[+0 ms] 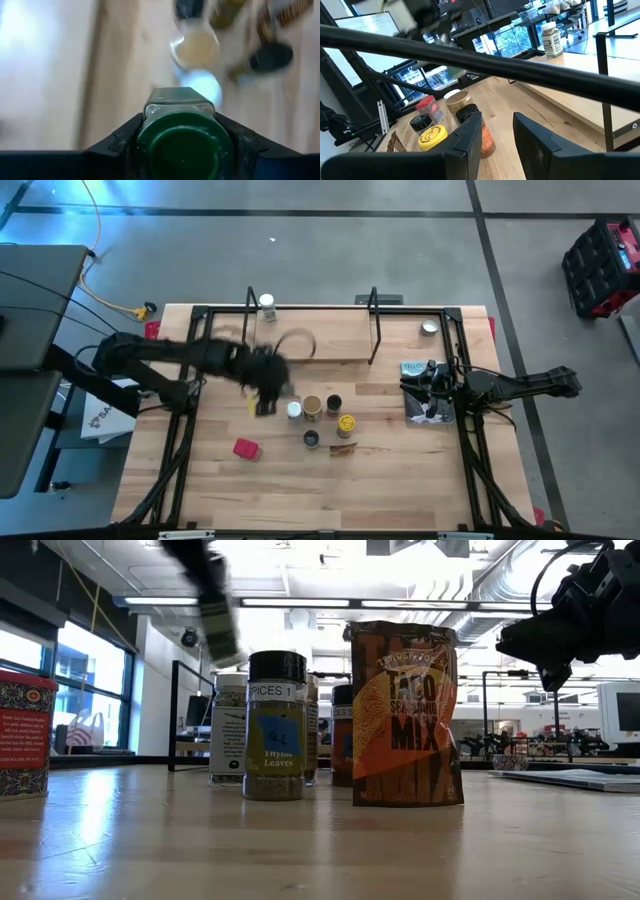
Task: Shelf spices
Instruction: Put the green seasoning bottle on the shelf
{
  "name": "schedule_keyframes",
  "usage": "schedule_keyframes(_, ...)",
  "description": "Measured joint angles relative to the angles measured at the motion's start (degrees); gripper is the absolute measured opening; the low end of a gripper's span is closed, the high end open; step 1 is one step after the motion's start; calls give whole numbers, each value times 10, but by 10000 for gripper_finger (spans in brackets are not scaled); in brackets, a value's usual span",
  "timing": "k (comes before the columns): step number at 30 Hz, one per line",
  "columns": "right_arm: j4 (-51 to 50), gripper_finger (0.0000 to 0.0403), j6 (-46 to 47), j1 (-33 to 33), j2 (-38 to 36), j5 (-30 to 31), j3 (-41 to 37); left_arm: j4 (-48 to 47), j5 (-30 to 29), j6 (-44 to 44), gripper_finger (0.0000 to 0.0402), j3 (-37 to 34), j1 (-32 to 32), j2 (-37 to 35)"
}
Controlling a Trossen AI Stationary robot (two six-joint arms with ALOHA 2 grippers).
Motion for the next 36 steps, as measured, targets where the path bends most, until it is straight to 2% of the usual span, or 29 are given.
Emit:
schedule_keyframes(8, 0, 105, 4, 0, 0, 0, 0, -39, 72, 224, 187, 210, 172, 132)
schedule_keyframes(13, 0, 105, 4, 0, 0, 0, 0, -103, 89, 307, 187, 340, 261, 236)
schedule_keyframes(17, 0, 105, 4, 0, 0, 0, 0, -137, 124, 350, 187, 409, 324, 311)
schedule_keyframes(26, 0, 105, 4, 0, 0, 11, 0, -149, 129, 424, 187, 424, 424, 401)
schedule_keyframes(33, 1, 105, 4, 0, 0, 20, 0, -136, 182, 454, 187, 425, 475, 433)
schedule_keyframes(36, 1, 105, 5, 0, 0, 20, 0, -138, 183, 479, 193, 425, 485, 439)
